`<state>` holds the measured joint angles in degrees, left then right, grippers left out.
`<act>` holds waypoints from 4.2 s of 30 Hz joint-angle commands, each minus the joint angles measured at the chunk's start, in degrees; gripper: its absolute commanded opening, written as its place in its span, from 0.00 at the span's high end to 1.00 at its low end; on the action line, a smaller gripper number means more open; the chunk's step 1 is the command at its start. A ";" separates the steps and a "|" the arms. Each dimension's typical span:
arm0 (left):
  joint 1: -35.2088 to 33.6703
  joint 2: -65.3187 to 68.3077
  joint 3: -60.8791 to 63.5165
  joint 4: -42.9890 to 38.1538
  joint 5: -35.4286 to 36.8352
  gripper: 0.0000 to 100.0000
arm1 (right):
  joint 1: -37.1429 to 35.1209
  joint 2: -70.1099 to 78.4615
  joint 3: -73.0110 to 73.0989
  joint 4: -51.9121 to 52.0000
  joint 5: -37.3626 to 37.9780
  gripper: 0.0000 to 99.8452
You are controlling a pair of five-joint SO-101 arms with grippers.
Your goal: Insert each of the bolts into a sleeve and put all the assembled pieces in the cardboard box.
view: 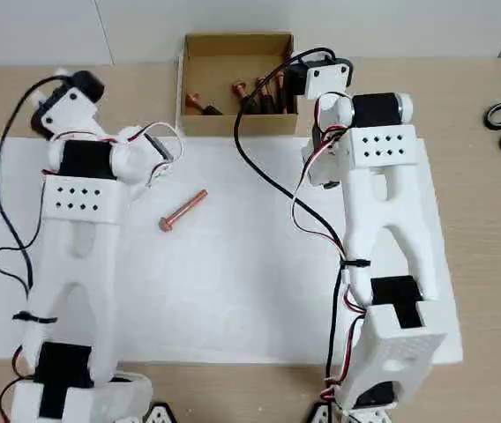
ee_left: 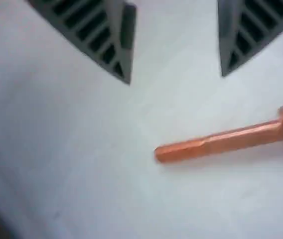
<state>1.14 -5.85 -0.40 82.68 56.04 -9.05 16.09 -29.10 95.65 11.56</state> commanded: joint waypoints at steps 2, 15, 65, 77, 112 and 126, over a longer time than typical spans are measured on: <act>0.35 3.87 -0.40 -3.87 11.25 0.89 | 0.40 -4.18 -2.64 0.75 0.35 1.00; 2.20 6.77 5.32 -11.08 30.86 0.89 | 0.22 -4.18 -2.64 0.75 0.35 1.00; 1.93 12.13 31.43 -40.70 36.84 0.89 | 0.13 -4.09 -2.64 0.57 0.26 1.00; 1.58 12.04 30.29 -40.79 37.27 0.89 | 0.13 -4.09 -2.64 0.48 0.26 1.00; 2.02 11.87 30.11 -40.88 36.75 0.99 | 0.13 -4.09 -2.64 0.40 0.26 1.00; 4.22 11.52 3.82 -9.58 20.92 0.99 | 0.40 -4.09 -2.64 0.40 0.26 1.00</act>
<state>4.84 6.81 12.88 64.40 82.15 -9.14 16.09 -29.10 95.65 11.56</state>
